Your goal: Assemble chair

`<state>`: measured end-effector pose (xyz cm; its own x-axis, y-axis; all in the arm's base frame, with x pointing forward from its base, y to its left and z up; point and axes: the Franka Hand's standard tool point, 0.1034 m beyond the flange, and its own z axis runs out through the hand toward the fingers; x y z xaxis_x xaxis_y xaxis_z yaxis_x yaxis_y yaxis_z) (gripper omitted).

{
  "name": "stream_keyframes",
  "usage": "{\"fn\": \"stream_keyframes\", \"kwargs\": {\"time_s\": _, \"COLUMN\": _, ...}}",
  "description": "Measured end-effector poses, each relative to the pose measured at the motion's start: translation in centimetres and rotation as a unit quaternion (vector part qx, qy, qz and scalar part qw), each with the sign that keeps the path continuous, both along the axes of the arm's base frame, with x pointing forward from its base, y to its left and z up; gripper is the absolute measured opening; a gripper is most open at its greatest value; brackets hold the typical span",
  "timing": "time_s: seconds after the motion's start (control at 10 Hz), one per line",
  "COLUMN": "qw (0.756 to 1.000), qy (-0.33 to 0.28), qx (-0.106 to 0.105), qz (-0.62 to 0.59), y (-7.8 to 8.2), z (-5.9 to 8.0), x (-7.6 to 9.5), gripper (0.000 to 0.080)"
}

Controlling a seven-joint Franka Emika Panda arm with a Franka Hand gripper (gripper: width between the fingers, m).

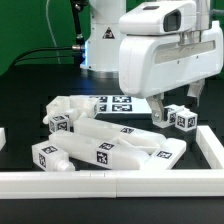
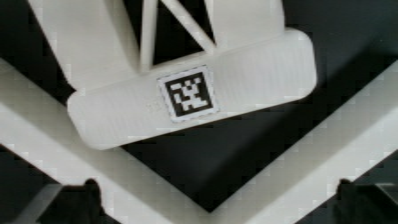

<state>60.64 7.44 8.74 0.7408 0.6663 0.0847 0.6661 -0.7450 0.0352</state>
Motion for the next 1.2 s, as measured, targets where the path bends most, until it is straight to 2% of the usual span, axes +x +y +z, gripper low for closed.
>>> {"fn": "stream_keyframes", "kwargs": {"time_s": 0.4, "qw": 1.0, "qy": 0.005, "qx": -0.004, "qz": 0.025, "y": -0.2, "z": -0.1, "x": -0.2, "gripper": 0.065}}
{"fn": "stream_keyframes", "kwargs": {"time_s": 0.7, "qw": 0.989, "qy": 0.039, "qx": -0.02, "qz": 0.138, "y": -0.9, "z": -0.9, "x": -2.6, "gripper": 0.065}}
{"fn": "stream_keyframes", "kwargs": {"time_s": 0.8, "qw": 0.988, "qy": 0.036, "qx": -0.019, "qz": 0.148, "y": -1.3, "z": -1.4, "x": -3.6, "gripper": 0.065}}
{"fn": "stream_keyframes", "kwargs": {"time_s": 1.2, "qw": 0.988, "qy": 0.041, "qx": -0.018, "qz": 0.145, "y": -1.5, "z": -1.7, "x": -3.9, "gripper": 0.065}}
